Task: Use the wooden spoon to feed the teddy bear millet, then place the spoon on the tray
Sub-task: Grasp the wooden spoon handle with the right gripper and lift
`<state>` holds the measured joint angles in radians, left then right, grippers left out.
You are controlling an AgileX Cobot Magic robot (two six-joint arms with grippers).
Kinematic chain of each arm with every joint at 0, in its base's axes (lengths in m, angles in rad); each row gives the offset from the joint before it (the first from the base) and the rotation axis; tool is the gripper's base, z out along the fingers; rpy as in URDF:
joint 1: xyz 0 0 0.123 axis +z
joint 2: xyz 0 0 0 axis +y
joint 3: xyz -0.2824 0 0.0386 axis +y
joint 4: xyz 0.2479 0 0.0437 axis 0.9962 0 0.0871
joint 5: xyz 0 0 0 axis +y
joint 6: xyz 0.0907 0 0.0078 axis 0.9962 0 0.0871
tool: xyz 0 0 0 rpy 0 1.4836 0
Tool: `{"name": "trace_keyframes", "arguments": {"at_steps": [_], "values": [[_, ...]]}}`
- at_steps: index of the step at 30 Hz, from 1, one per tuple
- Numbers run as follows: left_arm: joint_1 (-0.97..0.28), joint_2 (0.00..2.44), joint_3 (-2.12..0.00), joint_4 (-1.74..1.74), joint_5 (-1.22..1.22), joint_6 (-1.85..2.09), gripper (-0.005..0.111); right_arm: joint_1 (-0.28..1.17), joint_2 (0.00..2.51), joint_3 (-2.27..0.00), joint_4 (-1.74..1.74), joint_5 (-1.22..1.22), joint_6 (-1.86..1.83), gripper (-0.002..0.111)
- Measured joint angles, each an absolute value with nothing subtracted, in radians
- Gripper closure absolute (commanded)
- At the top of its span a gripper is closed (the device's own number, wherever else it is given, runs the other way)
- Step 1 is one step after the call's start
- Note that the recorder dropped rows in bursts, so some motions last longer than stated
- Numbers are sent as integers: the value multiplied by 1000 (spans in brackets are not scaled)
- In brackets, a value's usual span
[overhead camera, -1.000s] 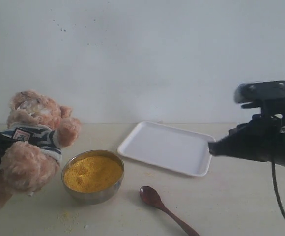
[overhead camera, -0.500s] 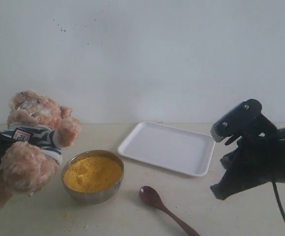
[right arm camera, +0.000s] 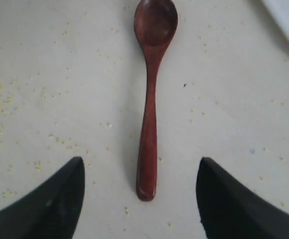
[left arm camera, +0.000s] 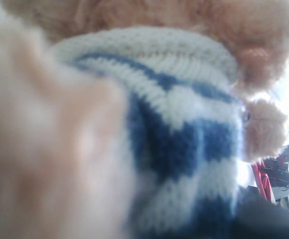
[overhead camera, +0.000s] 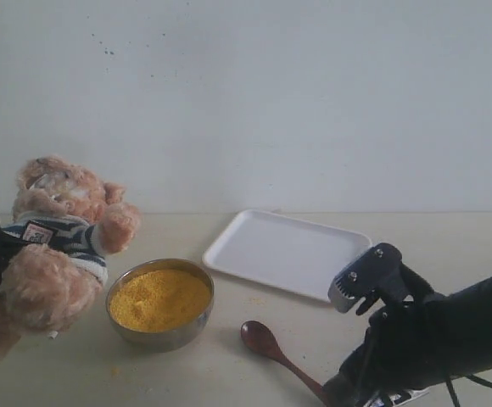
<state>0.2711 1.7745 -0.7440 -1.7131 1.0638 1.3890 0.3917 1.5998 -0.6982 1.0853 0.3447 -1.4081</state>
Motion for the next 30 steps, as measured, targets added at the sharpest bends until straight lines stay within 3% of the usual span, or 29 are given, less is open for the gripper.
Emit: {"name": "trace_keyframes", "arguments": {"at_steps": [11,25,27,30], "values": [[271,1774,-744,-1713,1064,1389,103,477,1714,-700,1250,274,-1659,57],[271,1774,-744,-1713,1064,1389,103,487,1817,-716,1291,179,-1647,57],[271,1774,-744,-1713,1064,1389,103,487,1823,-719,1298,179,-1645,62],[271,1774,-744,-1713,1064,1389,103,487,1827,-722,1300,191,-1645,88]]}}
